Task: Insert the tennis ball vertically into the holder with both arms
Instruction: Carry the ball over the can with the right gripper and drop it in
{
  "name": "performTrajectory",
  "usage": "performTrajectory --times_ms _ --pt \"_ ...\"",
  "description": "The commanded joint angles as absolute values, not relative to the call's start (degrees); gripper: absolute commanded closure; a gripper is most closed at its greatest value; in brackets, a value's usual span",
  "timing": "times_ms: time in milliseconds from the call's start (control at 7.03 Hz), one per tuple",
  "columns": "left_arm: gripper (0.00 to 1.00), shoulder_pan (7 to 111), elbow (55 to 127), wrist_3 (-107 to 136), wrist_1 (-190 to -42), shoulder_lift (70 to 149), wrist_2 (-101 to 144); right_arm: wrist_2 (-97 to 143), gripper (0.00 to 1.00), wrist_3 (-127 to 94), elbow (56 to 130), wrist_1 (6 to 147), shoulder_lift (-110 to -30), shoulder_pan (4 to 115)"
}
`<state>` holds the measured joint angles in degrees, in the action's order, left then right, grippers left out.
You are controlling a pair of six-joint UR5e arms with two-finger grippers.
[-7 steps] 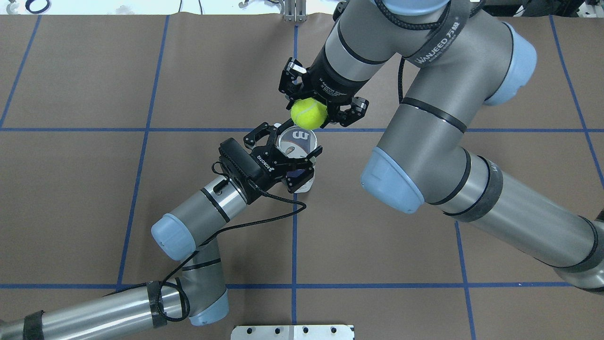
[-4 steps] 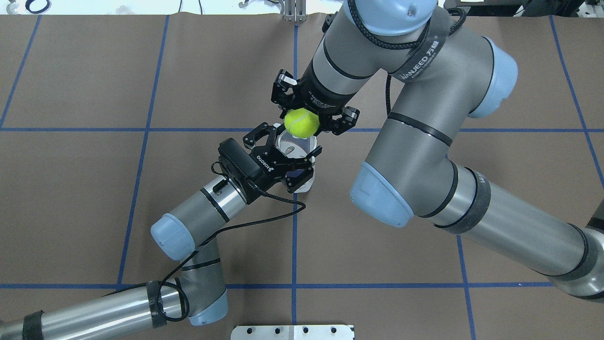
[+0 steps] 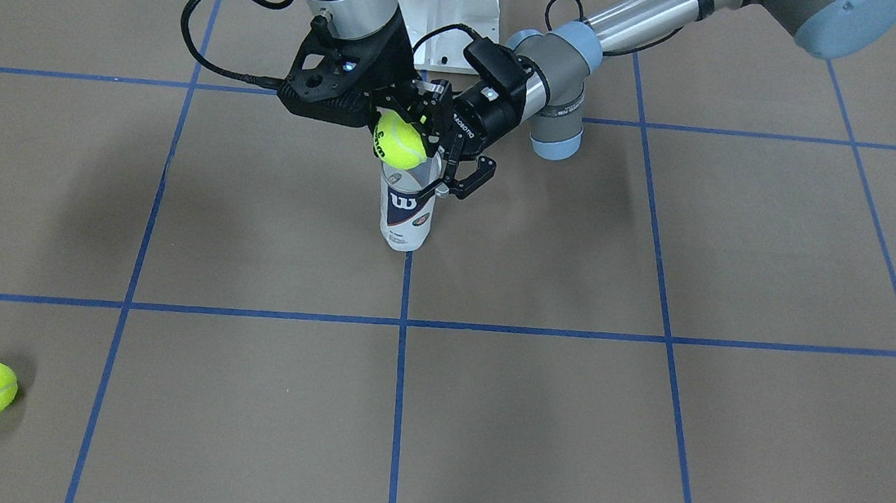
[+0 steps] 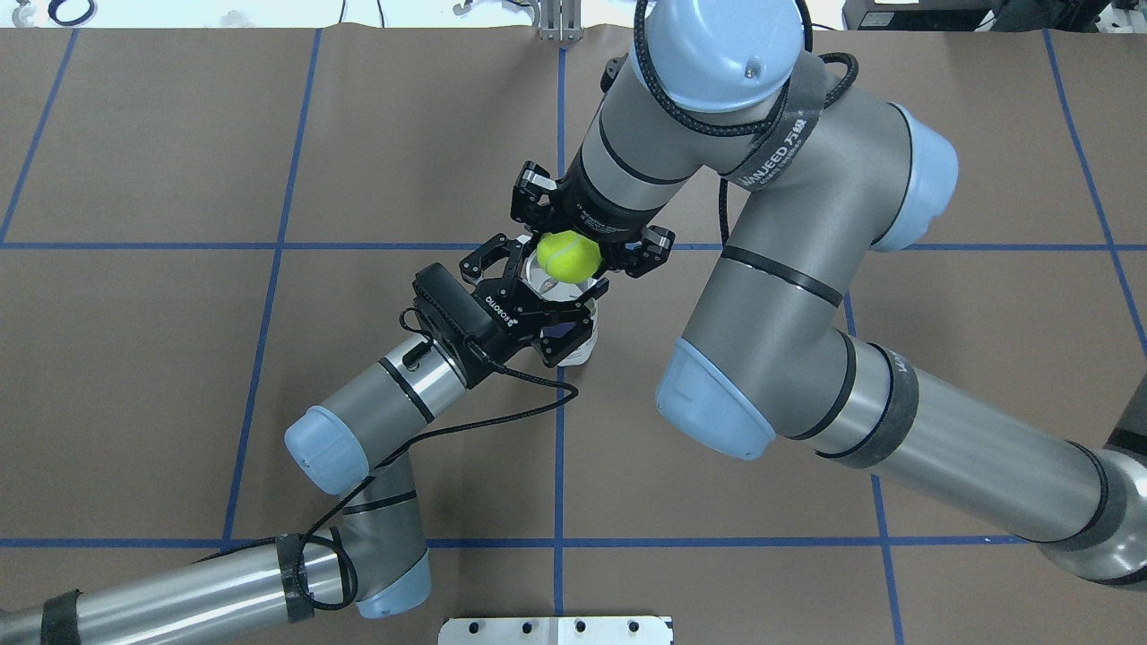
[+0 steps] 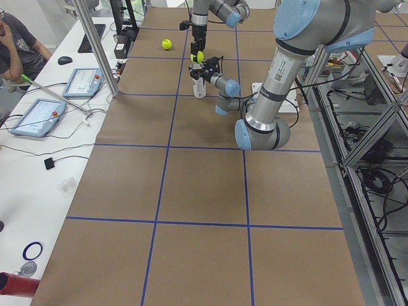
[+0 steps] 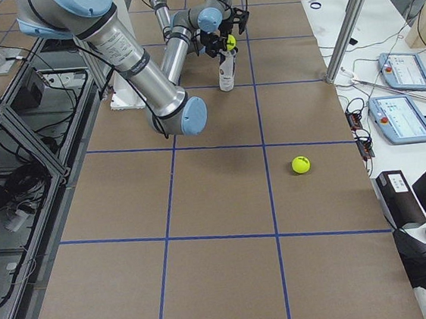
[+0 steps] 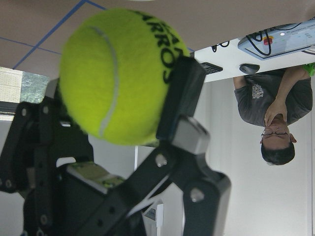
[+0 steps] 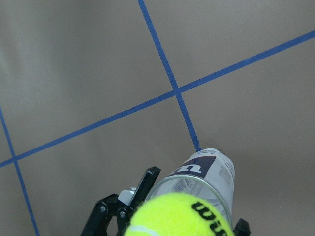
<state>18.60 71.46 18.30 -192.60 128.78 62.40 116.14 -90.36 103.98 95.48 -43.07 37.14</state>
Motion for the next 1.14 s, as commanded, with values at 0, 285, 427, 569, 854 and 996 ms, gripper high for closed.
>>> performTrajectory --times_ms 0,285,427,569,854,996 --pt "0.12 18.63 71.46 18.37 -192.57 128.85 62.4 115.75 0.87 -90.35 103.97 95.54 -43.33 36.83" --pt "0.12 18.55 71.46 18.37 -192.57 128.85 62.4 114.79 0.02 -90.35 103.89 95.45 -43.16 36.3" --pt "0.12 18.63 71.46 18.37 -192.57 128.85 62.49 114.44 0.01 -90.35 103.36 95.45 -42.98 36.21" --pt "0.12 18.55 71.46 18.37 -192.57 128.76 62.49 114.35 0.01 -90.35 103.27 95.45 -43.07 36.12" --pt "0.11 18.54 71.37 18.37 -192.57 128.76 62.4 114.43 0.01 -90.09 103.62 95.36 -43.07 36.21" --pt "0.11 18.54 71.37 18.37 -192.57 128.76 62.4 114.87 0.01 -89.65 103.88 95.45 -43.85 36.65"
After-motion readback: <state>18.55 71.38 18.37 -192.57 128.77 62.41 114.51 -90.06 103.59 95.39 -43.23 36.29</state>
